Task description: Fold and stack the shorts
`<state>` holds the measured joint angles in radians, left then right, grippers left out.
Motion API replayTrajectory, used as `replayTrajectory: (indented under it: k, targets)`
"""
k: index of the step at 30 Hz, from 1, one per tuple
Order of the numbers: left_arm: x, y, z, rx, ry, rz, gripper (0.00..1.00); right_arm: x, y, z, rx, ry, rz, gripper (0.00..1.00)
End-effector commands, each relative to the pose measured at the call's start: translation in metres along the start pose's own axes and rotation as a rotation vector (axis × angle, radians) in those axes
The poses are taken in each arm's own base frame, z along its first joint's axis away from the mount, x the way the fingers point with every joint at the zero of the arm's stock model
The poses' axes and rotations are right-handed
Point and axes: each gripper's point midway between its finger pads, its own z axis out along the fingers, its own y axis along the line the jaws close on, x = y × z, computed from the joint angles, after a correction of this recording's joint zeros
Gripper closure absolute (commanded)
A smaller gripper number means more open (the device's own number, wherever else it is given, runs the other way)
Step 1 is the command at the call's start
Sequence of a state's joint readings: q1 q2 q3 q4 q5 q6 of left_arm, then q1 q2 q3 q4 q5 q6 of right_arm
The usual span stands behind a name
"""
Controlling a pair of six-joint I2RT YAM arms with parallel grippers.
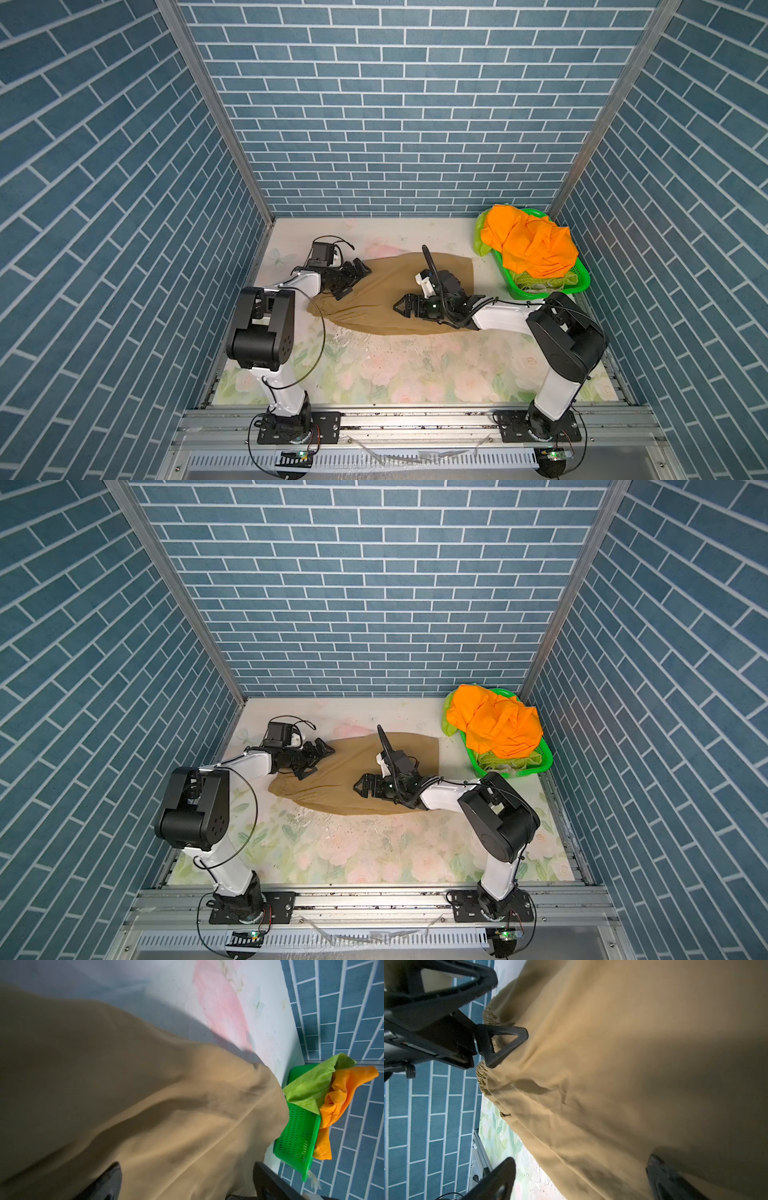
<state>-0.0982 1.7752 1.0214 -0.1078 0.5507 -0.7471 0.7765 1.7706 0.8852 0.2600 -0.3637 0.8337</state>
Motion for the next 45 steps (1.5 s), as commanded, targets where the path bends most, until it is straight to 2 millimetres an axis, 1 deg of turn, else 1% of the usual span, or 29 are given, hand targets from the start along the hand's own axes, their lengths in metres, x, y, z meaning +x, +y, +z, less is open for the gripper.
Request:
replayTrajectory:
  k: [1, 3, 6, 7, 9, 11, 13, 15, 17, 20, 21, 23, 24, 25, 27, 28, 29, 31, 35, 37, 39, 40, 41, 42, 45]
  targets:
    - [-0.004, 0.031, -0.003, -0.062, -0.02, -0.04, 0.0, 0.004, -0.014, -0.002, 0.04, -0.031, 0.038, 0.01]
    - [-0.009, 0.051, -0.008, -0.124, -0.038, -0.061, 0.01, 0.019, -0.035, -0.007, 0.099, -0.009, 0.046, 0.01]
    - [-0.019, 0.079, -0.011, -0.176, -0.07, -0.118, 0.0, 0.036, -0.069, -0.017, 0.179, 0.007, 0.064, 0.01]
    - [-0.021, 0.083, -0.01, -0.168, -0.072, -0.136, 0.0, 0.041, -0.08, -0.02, 0.198, 0.015, 0.079, 0.01]
    - [-0.025, 0.086, -0.005, -0.15, -0.073, -0.158, 0.0, 0.048, -0.1, -0.028, 0.203, 0.018, 0.126, 0.01]
    - [-0.027, 0.084, -0.003, -0.14, -0.078, -0.16, 0.01, 0.049, -0.105, -0.033, 0.174, 0.018, 0.143, 0.01]
    - [-0.033, 0.07, -0.01, -0.116, -0.099, -0.126, 0.0, 0.044, -0.105, -0.04, 0.181, 0.032, 0.124, 0.01]
    - [-0.044, 0.045, -0.028, -0.109, -0.136, -0.053, 0.0, 0.03, -0.097, -0.051, 0.194, 0.035, 0.082, 0.01]
    - [-0.053, 0.019, -0.049, -0.12, -0.184, 0.034, 0.01, 0.01, -0.084, -0.064, 0.199, 0.027, 0.047, 0.01]
    - [-0.066, -0.015, -0.088, -0.221, -0.28, 0.213, 0.0, -0.021, -0.061, -0.087, 0.186, -0.02, 0.0, 0.01]
    - [-0.071, -0.024, -0.1, -0.267, -0.317, 0.285, 0.0, -0.031, -0.054, -0.094, 0.178, -0.045, -0.013, 0.01]
    - [-0.076, -0.034, -0.116, -0.306, -0.359, 0.36, 0.0, -0.051, -0.04, -0.097, 0.153, -0.081, -0.049, 0.01]
    - [-0.077, -0.035, -0.12, -0.298, -0.366, 0.348, 0.0, -0.06, -0.035, -0.091, 0.131, -0.089, -0.063, 0.01]
    - [-0.076, -0.036, -0.121, -0.267, -0.359, 0.324, 0.01, -0.068, -0.031, -0.081, 0.109, -0.087, -0.066, 0.01]
    - [-0.067, -0.052, -0.108, -0.112, -0.314, 0.291, 0.0, -0.085, -0.024, -0.057, 0.04, -0.092, -0.029, 0.01]
    - [-0.062, -0.058, -0.102, -0.051, -0.296, 0.273, 0.0, -0.092, -0.018, -0.047, 0.002, -0.1, -0.01, 0.01]
    - [-0.057, -0.059, -0.095, -0.009, -0.279, 0.251, 0.0, -0.101, -0.011, -0.037, -0.039, -0.112, 0.005, 0.01]
    - [-0.049, -0.054, -0.09, -0.002, -0.275, 0.234, 0.0, -0.11, 0.007, -0.017, -0.091, -0.11, -0.01, 0.01]
    - [-0.035, -0.032, -0.097, -0.064, -0.291, 0.233, 0.0, -0.119, 0.04, 0.023, -0.138, -0.08, -0.072, 0.01]
    - [-0.029, -0.022, -0.099, -0.109, -0.275, 0.244, 0.0, -0.12, 0.048, 0.046, -0.16, -0.054, -0.075, 0.01]
    - [-0.027, -0.012, -0.102, -0.159, -0.277, 0.259, 0.0, -0.122, 0.049, 0.066, -0.159, -0.038, -0.078, 0.01]
    - [-0.028, -0.008, -0.103, -0.181, -0.283, 0.264, 0.0, -0.123, 0.045, 0.074, -0.154, -0.033, -0.075, 0.01]
    - [-0.029, -0.003, -0.103, -0.203, -0.28, 0.269, 0.0, -0.121, 0.036, 0.086, -0.14, -0.016, -0.066, 0.01]
    - [-0.03, 0.0, -0.104, -0.217, -0.273, 0.267, 0.0, -0.123, 0.029, 0.093, -0.126, -0.01, -0.067, 0.01]
    - [-0.033, 0.006, -0.098, -0.222, -0.251, 0.243, 0.0, -0.129, 0.011, 0.11, -0.076, 0.013, -0.081, 0.01]
